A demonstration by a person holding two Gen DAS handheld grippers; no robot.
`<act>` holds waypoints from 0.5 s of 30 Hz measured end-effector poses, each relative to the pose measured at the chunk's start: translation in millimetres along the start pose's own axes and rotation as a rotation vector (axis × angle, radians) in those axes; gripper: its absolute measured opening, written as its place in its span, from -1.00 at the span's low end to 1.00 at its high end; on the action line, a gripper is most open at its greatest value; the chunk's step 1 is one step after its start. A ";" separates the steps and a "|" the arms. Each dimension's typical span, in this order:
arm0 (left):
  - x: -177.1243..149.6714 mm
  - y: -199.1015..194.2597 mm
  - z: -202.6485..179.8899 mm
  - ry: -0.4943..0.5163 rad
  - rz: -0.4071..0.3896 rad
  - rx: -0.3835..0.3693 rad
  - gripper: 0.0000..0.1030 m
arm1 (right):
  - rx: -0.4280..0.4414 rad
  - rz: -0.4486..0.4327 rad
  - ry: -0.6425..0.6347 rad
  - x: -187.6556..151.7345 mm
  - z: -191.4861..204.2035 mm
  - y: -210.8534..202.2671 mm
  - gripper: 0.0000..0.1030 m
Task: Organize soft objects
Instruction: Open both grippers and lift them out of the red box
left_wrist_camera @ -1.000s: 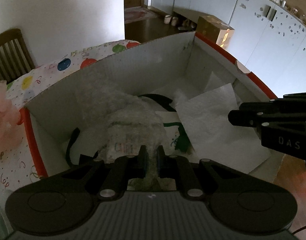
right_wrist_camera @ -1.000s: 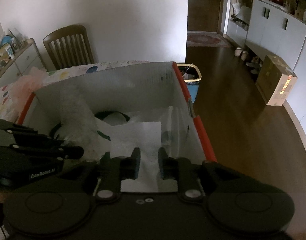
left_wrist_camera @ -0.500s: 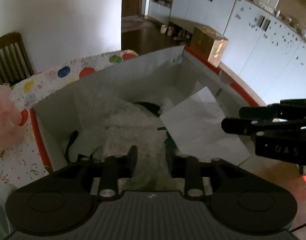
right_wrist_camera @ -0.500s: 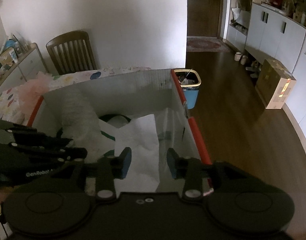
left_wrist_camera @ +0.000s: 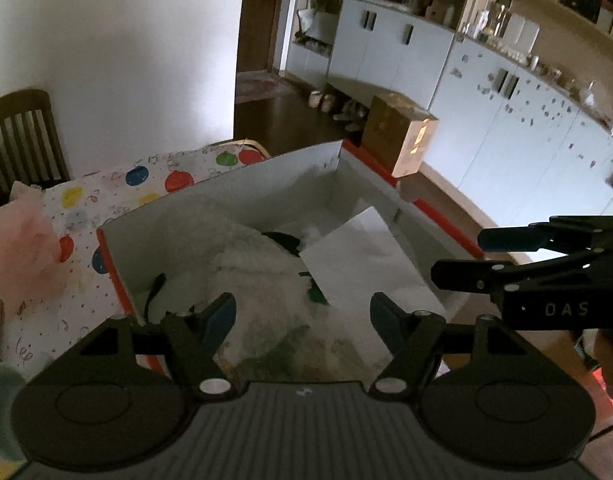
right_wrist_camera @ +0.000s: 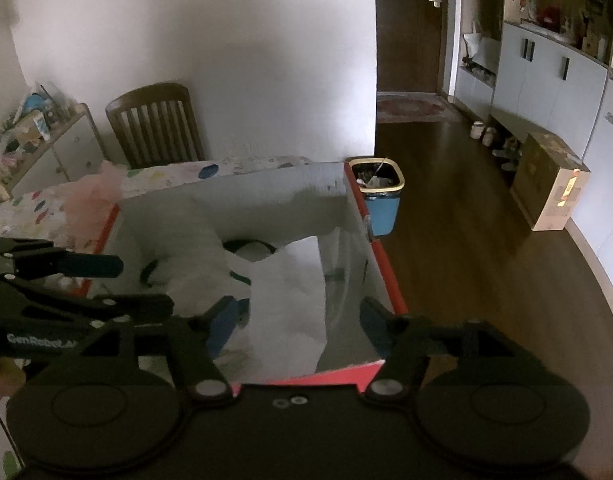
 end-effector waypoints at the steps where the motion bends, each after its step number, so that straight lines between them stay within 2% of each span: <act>1: -1.2 -5.6 -0.1 0.002 -0.007 -0.004 0.44 | 0.003 -0.007 -0.002 -0.1 1.5 -4.2 0.42; 4: -3.9 -23.4 0.2 0.000 -0.026 -0.010 0.54 | 0.012 -0.029 -0.009 -0.4 6.0 -17.8 0.50; 9: -8.0 -55.4 5.7 -0.022 -0.065 -0.037 0.57 | 0.034 -0.066 -0.018 -1.8 18.4 -41.3 0.63; 11: -10.2 -67.8 9.3 -0.027 -0.080 -0.033 0.59 | 0.040 -0.077 -0.021 -3.2 24.2 -50.0 0.76; 15: -18.3 -93.7 22.3 -0.040 -0.109 -0.017 0.66 | 0.064 -0.097 -0.012 -7.7 36.6 -65.6 0.91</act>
Point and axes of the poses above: each gripper's, at about its wrist camera, not at the fingertips, and y roughly the way its jaws point, z to its left, x to its top, the point moved 5 cm from there along y, roughly the way its jaws point, and after that the axes turned 3 degrees about -z, right-handed, at the moved point
